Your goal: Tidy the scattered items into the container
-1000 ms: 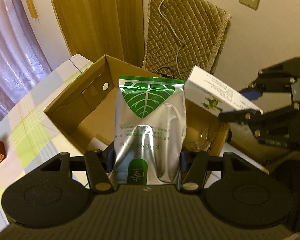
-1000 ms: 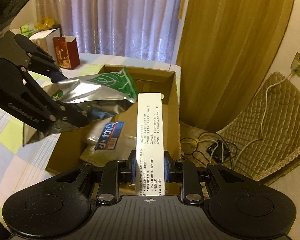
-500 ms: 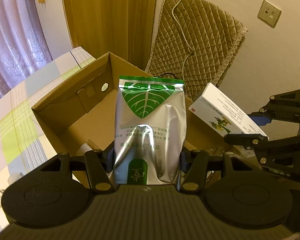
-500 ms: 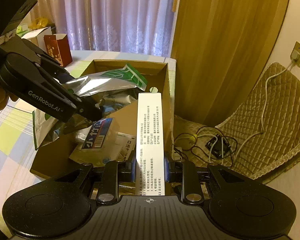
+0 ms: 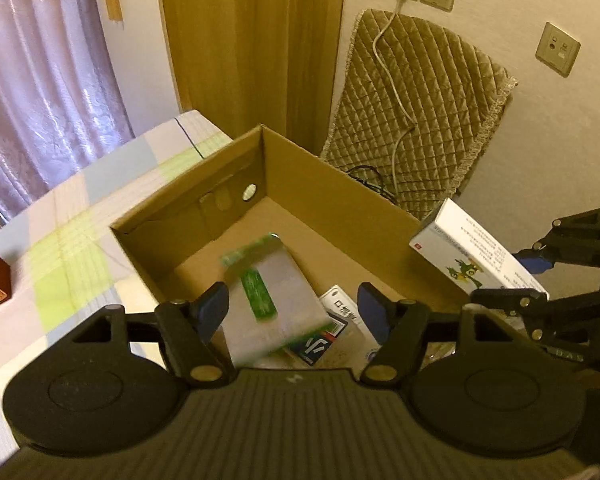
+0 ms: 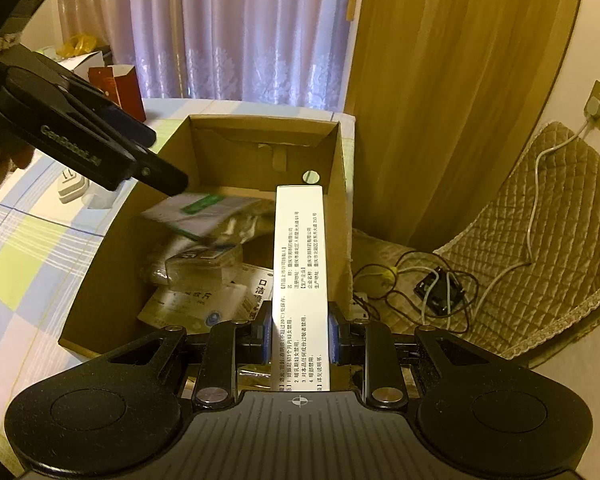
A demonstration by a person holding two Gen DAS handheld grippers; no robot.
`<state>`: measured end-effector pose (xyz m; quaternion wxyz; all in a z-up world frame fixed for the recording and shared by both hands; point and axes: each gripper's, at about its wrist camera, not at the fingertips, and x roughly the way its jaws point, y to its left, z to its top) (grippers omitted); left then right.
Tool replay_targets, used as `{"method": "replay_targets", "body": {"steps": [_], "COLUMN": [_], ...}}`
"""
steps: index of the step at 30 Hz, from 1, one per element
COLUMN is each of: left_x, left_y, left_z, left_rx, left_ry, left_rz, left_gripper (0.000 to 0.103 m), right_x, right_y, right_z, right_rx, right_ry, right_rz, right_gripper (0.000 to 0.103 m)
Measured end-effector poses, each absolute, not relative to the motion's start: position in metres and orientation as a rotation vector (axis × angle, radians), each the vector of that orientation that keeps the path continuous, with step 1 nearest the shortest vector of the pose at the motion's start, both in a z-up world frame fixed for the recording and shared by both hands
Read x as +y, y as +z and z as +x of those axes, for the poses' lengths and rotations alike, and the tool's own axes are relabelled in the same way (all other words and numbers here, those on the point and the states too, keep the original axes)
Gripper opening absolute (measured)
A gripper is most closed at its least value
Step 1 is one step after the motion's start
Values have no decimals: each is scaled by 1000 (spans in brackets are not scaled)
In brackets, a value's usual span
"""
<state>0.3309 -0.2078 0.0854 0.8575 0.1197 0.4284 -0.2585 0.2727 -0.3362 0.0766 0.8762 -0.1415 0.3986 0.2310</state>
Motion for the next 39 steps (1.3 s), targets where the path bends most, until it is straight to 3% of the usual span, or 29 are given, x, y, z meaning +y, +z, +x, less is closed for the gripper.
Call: {"method": "replay_targets", "body": {"steps": [39], "left_x": [-156], "left_y": [81], "left_z": [317], "left_rx": [918], "left_ry": [-512], "left_rz": [235], "left_gripper": [68], "right_x": [-312], "right_y": [82], "right_z": [296], "right_rx": [806], "right_ry": [482], "right_rz": [-222], "right_gripper": [29]}}
